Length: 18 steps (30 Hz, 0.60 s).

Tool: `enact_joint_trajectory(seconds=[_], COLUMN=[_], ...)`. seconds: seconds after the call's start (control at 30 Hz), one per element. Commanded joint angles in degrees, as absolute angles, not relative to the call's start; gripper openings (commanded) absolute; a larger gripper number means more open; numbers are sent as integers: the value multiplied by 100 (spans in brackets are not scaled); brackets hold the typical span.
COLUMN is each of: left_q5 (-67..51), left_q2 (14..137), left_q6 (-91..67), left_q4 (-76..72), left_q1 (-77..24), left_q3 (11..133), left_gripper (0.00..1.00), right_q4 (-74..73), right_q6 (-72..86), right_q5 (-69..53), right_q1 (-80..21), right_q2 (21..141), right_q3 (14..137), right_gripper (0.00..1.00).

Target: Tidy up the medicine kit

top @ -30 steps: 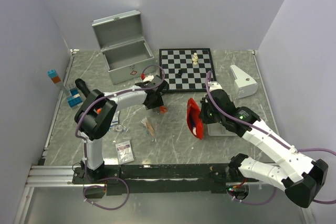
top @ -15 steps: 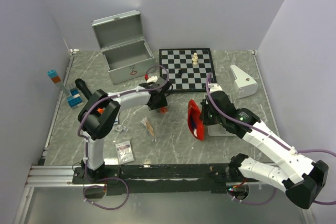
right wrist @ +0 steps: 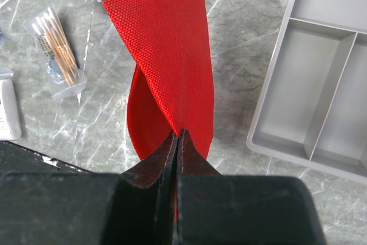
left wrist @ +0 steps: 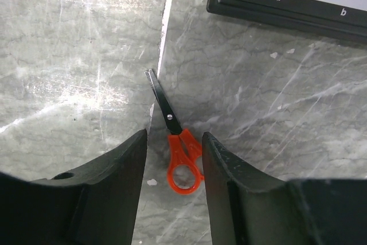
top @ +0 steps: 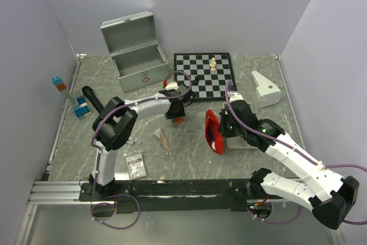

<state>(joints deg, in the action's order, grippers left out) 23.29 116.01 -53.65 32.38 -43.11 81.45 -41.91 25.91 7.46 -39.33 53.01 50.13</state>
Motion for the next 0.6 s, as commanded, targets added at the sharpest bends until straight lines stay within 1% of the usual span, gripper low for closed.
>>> enact_joint_trajectory(seconds=[0.0, 0.17, 0.4, 0.57], left_q5=[2364, 2277, 2206, 2206], left_q2=[11672, 11470, 11593, 11531], left_q6=[-5300, -5274, -5001, -4869], left_q4=[3577, 3472, 3656, 3682], left_q1=[-4333, -4333, -4386, -4386], left_q3=[7849, 7620, 7664, 7550], left_gripper=[49, 50, 47, 38], right_q4=[-4008, -3999, -4061, -4095], right_q6=[2663, 2663, 2672, 2681], right_q5=[791, 765, 756, 747], right_q1=[-3894, -3894, -3894, -3894], right_q2=[5107, 5080, 5001, 4975], right_q3=[4957, 4948, 4940, 4966], right_gripper=[0, 0, 0, 0])
